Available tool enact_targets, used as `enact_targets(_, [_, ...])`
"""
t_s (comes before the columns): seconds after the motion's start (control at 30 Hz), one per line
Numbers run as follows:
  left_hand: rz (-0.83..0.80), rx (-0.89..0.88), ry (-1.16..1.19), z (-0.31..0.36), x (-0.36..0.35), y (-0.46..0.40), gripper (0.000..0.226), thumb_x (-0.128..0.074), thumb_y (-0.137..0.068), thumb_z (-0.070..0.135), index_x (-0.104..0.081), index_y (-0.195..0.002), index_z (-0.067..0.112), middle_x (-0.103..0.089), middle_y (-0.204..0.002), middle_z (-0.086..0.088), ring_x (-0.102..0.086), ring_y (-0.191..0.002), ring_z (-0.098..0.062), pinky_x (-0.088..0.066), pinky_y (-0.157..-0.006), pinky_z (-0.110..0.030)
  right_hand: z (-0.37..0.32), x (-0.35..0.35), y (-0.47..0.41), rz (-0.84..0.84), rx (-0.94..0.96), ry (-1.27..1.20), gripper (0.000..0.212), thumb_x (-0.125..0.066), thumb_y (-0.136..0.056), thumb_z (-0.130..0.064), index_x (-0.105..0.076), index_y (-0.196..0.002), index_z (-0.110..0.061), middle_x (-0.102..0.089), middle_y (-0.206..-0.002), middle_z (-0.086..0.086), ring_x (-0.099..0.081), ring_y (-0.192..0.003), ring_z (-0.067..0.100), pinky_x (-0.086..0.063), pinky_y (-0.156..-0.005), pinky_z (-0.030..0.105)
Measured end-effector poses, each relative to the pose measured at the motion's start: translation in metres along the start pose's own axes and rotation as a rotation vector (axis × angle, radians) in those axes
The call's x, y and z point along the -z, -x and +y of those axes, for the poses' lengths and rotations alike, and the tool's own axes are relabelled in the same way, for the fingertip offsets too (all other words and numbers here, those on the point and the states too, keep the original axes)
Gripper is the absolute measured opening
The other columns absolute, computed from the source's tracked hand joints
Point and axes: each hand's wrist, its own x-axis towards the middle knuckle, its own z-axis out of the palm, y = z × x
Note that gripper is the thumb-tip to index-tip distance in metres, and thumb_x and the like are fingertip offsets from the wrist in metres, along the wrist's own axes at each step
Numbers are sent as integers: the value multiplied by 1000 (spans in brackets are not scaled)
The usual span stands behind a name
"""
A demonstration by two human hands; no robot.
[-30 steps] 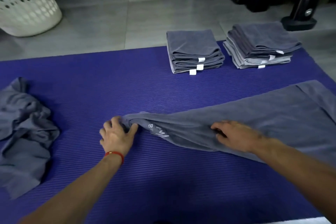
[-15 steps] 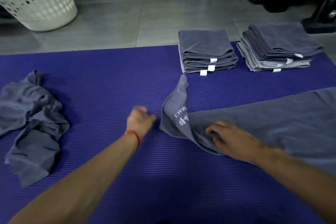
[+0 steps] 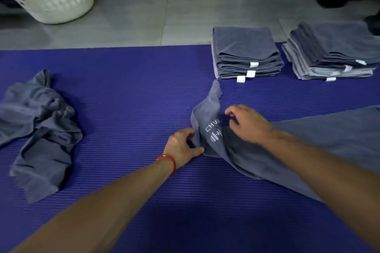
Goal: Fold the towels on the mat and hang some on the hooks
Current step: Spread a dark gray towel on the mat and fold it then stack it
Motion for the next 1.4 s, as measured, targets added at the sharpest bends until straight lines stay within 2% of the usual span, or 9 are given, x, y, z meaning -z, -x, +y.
enact_targets(0.07, [59, -14, -7, 3, -3, 5, 17, -78, -83, 26, -65, -78, 16, -65, -84, 2, -61, -78, -18, -43, -71, -24, -4, 1, -25, 14, -26, -25, 35, -56, -96, -20, -57, -130, -21, -61, -127, 5, -58, -119, 27, -48, -102, 45])
enact_targets(0.2, [19, -26, 147, -11, 22, 43, 19, -70, -91, 25, -62, -82, 11, -70, -82, -5, -66, -80, -17, -51, -78, -36, -9, 4, -57, 38, 47, -42, 52, -55, -95, -9, -51, -144, -27, -55, -137, 7, -57, -123, 28, -46, -106, 42])
enact_targets(0.37, [35, 116, 326, -63, 69, 114, 18, -69, -93, 19, -59, -81, 9, -71, -79, -16, -67, -76, -33, -54, -76, -48, -31, -10, -98, -218, 177, 163, 83, -54, -94, 2, -28, -154, -50, -6, -170, -8, -24, -152, 29, -30, -121, 50])
enact_targets(0.47, [72, 197, 380, -91, 75, 141, 14, -68, -94, 8, -63, -85, -2, -74, -75, -14, -69, -67, -17, -56, -71, -39, -71, -20, -125, -298, 318, 241, 43, -70, -91, -19, -56, -122, -45, -28, -163, -1, -36, -144, 31, -34, -116, 51])
enact_targets(0.53, [99, 243, 420, -107, 76, 156, 16, -69, -94, 8, -66, -84, -4, -72, -72, -18, -68, -63, -11, -57, -63, -28, -102, -28, -138, -329, 381, 241, 22, -74, -86, -24, -58, -94, -37, -55, -127, -7, -53, -121, 25, -45, -104, 48])
enact_targets(0.6, [107, 277, 453, -121, 77, 168, 17, -69, -94, 9, -70, -80, 0, -71, -70, -21, -67, -59, -9, -54, -61, -25, -128, -35, -143, -326, 347, 281, 17, -72, -85, -22, -57, -84, -30, -54, -97, -12, -56, -102, 22, -49, -90, 41])
enact_targets(0.77, [115, 282, 459, -147, 81, 198, 23, -71, -91, 30, -73, -72, 18, -72, -66, -9, -69, -64, -27, -56, -70, -37, -169, -28, -150, -234, 400, 468, 30, -63, -94, -50, -52, -84, -24, -58, -82, -5, -50, -89, 23, -35, -85, 41])
enact_targets(1.0, [51, 413, 302, -162, 78, 190, 25, -66, -97, 21, -69, -73, 15, -74, -64, 1, -63, -56, -5, -56, -72, -30, -142, -13, -157, -464, 245, 407, 22, -75, -87, -37, -64, -106, -33, -67, -105, -7, -62, -102, 21, -49, -96, 40])
enact_targets(1.4, [44, 405, 261, -155, 91, 183, 31, -66, -97, 27, -67, -71, 11, -69, -60, -2, -57, -52, -2, -48, -62, -20, -194, -5, -184, 45, 306, 66, 10, -64, -97, -24, -66, -97, -15, -70, -98, 4, -62, -93, 25, -47, -78, 36])
